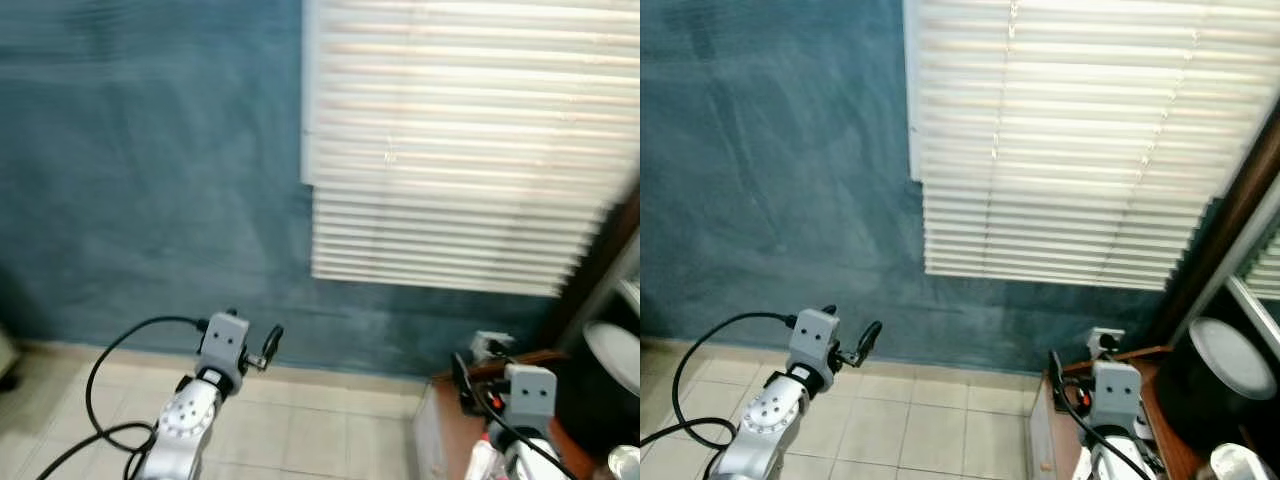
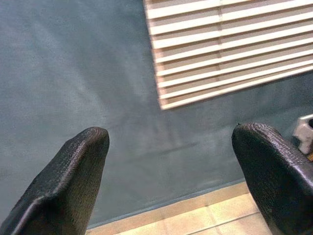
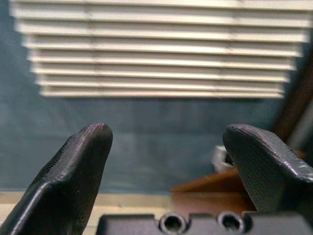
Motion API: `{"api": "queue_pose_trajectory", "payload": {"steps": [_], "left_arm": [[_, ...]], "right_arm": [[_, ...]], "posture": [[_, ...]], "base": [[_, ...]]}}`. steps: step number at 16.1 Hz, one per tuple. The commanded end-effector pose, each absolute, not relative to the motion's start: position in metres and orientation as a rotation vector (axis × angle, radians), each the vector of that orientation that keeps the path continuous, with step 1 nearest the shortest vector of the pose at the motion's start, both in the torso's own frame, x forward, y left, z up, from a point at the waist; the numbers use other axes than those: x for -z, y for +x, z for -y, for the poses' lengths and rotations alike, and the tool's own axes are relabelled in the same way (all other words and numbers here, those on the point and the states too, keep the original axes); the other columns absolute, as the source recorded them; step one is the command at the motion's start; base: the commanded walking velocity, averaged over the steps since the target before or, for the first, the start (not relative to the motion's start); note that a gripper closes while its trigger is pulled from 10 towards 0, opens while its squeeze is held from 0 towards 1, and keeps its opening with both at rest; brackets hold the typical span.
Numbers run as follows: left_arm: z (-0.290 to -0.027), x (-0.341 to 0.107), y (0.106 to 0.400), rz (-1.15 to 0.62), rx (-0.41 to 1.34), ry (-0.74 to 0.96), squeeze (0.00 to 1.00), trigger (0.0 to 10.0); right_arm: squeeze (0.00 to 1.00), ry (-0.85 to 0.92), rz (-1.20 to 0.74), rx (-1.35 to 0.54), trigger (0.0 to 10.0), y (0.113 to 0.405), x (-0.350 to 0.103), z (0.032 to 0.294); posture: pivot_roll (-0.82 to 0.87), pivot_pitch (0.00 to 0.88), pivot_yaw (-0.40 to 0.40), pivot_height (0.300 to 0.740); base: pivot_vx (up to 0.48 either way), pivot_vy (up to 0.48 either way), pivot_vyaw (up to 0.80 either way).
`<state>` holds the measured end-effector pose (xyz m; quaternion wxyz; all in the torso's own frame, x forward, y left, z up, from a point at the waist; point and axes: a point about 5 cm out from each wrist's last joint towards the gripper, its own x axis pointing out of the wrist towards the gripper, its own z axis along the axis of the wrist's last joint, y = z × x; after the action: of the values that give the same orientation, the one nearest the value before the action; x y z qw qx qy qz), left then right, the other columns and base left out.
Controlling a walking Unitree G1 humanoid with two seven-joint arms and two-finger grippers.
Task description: Clean up the room
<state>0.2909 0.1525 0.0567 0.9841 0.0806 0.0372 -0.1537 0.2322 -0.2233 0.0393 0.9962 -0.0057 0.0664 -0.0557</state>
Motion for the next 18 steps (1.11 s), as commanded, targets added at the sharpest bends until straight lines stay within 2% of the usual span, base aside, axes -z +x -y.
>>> {"api": "queue_pose_trajectory", "payload": {"steps": [1, 3, 14, 18], "left_arm": [[-0.1561, -0.0539, 0.2912, -0.093, 0.287, 0.161, 0.00, 10.0], [-0.1588, -0.0523, 0.2927, -0.101, 0.281, 0.164, 0.00, 10.0], [-0.1606, -0.0608, 0.2941, -0.065, 0.247, 0.098, 0.00, 10.0], [-0.1571, -0.0611, 0.2939, -0.056, 0.254, 0.112, 0.00, 10.0]], "right_arm": [[0.00, -0.019, -0.123, 0.118, 10.0, 0.2347, -0.0411, 0.2250], [0.00, -0.016, -0.124, 0.124, 10.0, 0.2339, -0.0406, 0.2249], [0.00, -0.007, -0.136, 0.106, 10.0, 0.2296, -0.0381, 0.2280], [0.00, 0.001, -0.119, 0.087, 10.0, 0.2336, -0.0416, 0.2242]], "posture": [[-0.07, 0.000, -0.028, 0.740], [-0.07, 0.000, -0.026, 0.740], [-0.06, 0.000, -0.055, 0.740], [-0.06, 0.000, -0.058, 0.740]], "base": [[0.000, 0.000, 0.00], [0.000, 0.000, 0.00], [0.000, 0.000, -0.79], [0.000, 0.000, 0.00]]}}
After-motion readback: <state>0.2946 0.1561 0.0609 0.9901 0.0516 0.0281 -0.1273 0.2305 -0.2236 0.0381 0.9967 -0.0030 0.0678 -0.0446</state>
